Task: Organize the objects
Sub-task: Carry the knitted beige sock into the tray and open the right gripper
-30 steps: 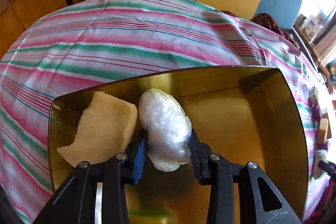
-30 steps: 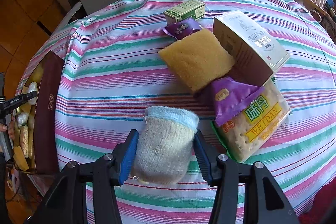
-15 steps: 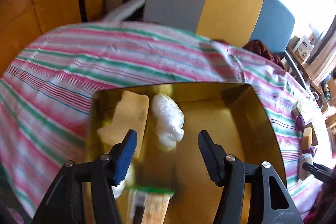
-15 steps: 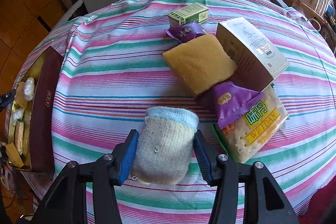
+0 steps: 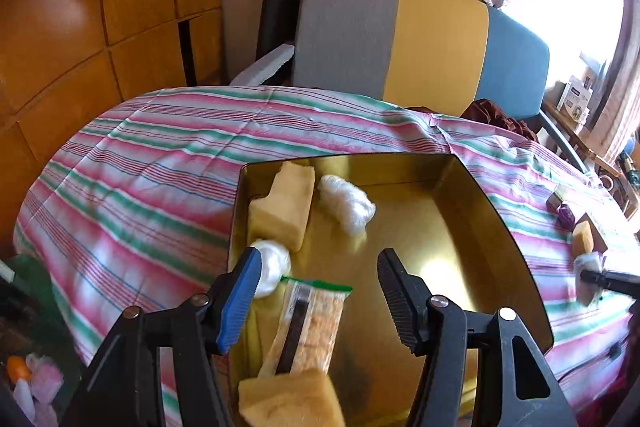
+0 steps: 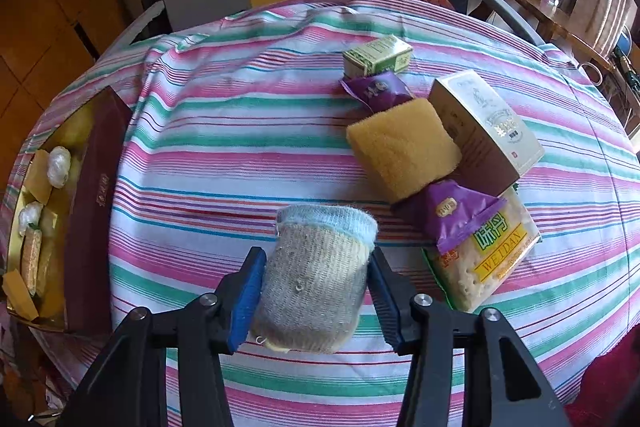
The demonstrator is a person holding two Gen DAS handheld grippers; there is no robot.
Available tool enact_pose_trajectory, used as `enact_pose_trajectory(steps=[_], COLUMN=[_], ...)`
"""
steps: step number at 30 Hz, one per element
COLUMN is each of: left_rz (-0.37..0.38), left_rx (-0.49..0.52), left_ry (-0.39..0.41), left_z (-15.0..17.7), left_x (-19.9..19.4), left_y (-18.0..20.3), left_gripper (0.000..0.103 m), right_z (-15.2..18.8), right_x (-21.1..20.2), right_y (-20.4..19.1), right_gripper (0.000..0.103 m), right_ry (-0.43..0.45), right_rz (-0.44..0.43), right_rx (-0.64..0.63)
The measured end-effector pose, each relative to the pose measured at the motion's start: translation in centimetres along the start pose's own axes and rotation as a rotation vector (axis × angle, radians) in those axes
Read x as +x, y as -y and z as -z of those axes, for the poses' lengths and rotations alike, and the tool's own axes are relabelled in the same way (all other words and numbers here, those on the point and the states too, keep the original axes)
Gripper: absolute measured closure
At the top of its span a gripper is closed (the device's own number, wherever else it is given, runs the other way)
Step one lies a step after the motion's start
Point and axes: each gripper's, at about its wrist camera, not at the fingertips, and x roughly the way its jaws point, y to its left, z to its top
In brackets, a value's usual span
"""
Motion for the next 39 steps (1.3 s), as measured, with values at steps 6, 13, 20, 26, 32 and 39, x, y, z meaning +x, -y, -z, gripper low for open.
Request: enact_pose_trajectory(steps=[6, 13, 20, 26, 32, 39], left_rz=[-0.003, -0.003, -0.014, -0.03, -0.031, -0.042], left_rx=[-0.011, -0.044, -0.073, -0.101, -0.143, -0.183], left_ry=[0.012, 0.009, 0.006, 0.001, -0.008, -0.014], left_z=[1.1, 1.6, 2.1, 2.5, 3.1, 3.5], left_x=[-0.8, -1.1, -1.3, -1.3, -1.2, -1.3], left_y=[-0.8, -2.1, -3.6, -5.1, -6.5, -8.0], left_gripper=[0.042, 0.042, 0.042, 0.042, 0.042, 0.042], right_z=[-1.5, -3.3, -3.4, -2.7, -2.2, -2.2], right_x=[-2.5, -4.7, -2.7, -0.2, 1.9, 5.6], right_y=[-6.1, -15.5, -23.4, -26.6, -28.6, -32.4], right_gripper=[0.052, 0.051, 0.052, 0.052, 0.051, 0.052], right_ry=[0.078, 0.136, 0.09, 0.041, 0.033, -0.005], right_rz=[-0.11, -0.311, -0.401, -0.411, -0.375, -0.278], right_rx=[-0.079, -0.217, -0.324, -0.365, -0.392, -0.447])
